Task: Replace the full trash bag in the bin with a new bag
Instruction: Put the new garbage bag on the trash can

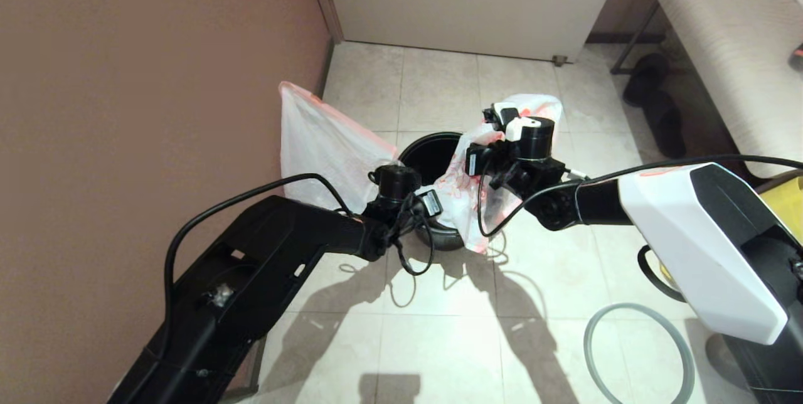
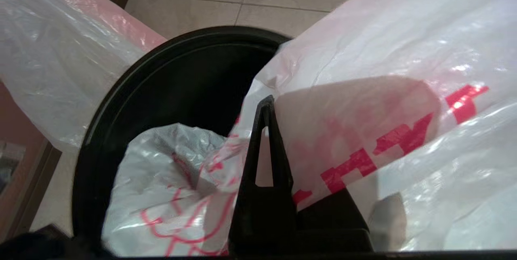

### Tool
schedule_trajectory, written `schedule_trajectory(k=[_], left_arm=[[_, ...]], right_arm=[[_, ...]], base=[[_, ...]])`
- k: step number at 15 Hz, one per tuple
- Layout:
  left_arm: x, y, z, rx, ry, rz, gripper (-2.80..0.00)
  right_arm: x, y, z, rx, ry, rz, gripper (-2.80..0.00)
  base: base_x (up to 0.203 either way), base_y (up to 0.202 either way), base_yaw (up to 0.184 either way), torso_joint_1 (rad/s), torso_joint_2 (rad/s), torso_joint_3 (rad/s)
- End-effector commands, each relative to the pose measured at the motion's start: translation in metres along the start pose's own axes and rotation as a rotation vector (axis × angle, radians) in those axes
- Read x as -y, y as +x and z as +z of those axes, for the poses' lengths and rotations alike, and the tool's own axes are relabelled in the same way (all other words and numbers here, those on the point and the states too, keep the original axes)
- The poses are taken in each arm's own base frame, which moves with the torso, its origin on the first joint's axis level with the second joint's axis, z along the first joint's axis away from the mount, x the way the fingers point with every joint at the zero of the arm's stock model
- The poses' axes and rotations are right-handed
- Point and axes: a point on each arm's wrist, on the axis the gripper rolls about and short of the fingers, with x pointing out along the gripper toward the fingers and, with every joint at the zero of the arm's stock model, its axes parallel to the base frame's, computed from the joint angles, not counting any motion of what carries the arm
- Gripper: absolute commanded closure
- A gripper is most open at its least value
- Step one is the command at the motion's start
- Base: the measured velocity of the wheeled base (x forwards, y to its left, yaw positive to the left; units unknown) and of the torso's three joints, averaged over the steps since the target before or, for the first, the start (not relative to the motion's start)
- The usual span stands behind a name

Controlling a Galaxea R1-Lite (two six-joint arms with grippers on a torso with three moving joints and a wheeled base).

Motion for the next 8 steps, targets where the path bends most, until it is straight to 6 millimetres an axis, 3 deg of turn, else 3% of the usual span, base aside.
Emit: schedule_trajectory(k=[1,3,6,8], left_arm=[[0.024,-0.025,0.018,0.009,-0.003,-0.031,0.0],[0.042,-0.059,0.027,-0.038,-0.008,-0.031,0.0],[0.049,-0.105,0.037,-0.106,-0.043,-0.018,0.0],[0.046,-0.112,0.044,-0.106,-0.064,-0.017,0.0]], right_arm=[[0.001,0.0,0.001,0.007,0.001,-0.004,0.0],[0.003,-0.003,0.01,0.023,0.002,-0.007,0.0],[0.003,-0.004,0.012,0.026,0.003,-0.007,0.0],[0.002,-0.003,0.012,0.024,0.002,-0.006,0.0]], base=[[0.0,0.0,0.0,0.0,0.0,0.0],[0.0,0.0,0.0,0.0,0.0,0.0],[0.0,0.0,0.0,0.0,0.0,0.0],[0.0,0.0,0.0,0.0,0.0,0.0]])
